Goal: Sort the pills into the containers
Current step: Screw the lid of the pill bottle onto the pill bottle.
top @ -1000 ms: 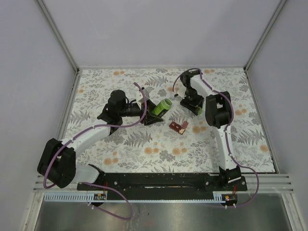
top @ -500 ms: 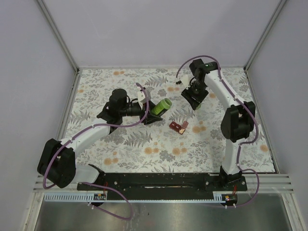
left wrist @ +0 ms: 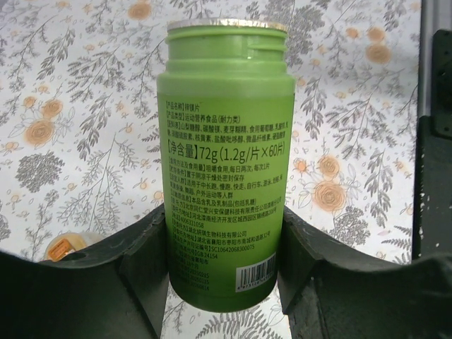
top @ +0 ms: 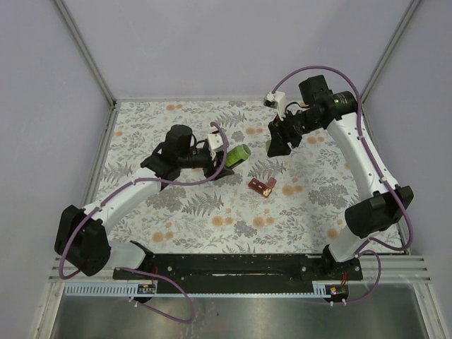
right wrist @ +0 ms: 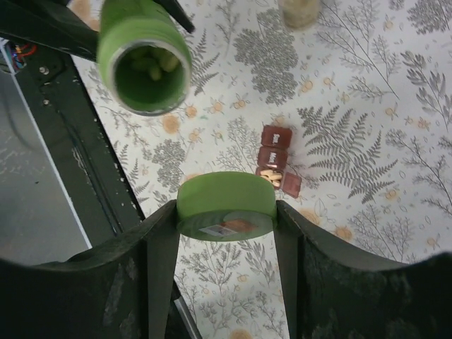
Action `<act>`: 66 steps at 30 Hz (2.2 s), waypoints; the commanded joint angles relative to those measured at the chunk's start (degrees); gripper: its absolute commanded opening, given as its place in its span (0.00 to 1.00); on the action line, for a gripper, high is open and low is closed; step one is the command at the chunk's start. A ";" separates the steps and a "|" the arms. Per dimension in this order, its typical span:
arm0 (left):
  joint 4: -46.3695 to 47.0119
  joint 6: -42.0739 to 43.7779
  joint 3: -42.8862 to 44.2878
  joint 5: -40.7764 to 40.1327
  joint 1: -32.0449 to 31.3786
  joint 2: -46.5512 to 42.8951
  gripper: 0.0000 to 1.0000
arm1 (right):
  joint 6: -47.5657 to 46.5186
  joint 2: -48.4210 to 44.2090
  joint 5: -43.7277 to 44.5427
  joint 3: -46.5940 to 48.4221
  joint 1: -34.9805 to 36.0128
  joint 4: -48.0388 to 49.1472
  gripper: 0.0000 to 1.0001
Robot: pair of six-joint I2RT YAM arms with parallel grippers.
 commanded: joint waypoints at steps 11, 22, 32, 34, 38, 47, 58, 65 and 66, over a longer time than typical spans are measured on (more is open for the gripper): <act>-14.38 11.48 11.05 -19.80 -9.07 -0.47 0.00 | 1.11 -2.67 -15.70 -2.14 1.65 1.36 0.24; -14.04 12.45 10.71 -19.10 -11.27 -0.11 0.00 | 1.02 -1.09 -18.16 -2.67 2.70 0.56 0.24; -10.08 9.54 8.33 -15.94 -11.36 -0.73 0.00 | 0.76 0.41 -19.39 -2.67 3.58 -0.75 0.24; -9.90 9.46 8.15 -15.67 -11.36 -0.99 0.00 | 1.19 0.76 -19.30 -2.23 3.84 -1.02 0.24; -9.72 9.37 7.71 -15.67 -11.36 -1.87 0.00 | 0.59 2.08 -18.95 -0.48 3.93 -2.77 0.23; -10.95 8.93 7.89 -11.72 -11.36 -2.84 0.00 | -1.61 1.64 -16.84 -1.17 4.46 -2.95 0.23; -11.75 7.61 8.15 -6.97 -11.36 -2.40 0.00 | -2.23 -1.70 -13.67 -5.66 6.22 1.18 0.23; -8.59 5.85 6.84 -11.01 -11.27 -3.01 0.00 | 0.84 0.67 -18.77 -5.48 6.30 1.09 0.21; -8.49 5.85 6.83 -11.53 -11.36 -3.10 0.00 | 1.19 1.02 -19.29 -5.48 6.39 1.01 0.21</act>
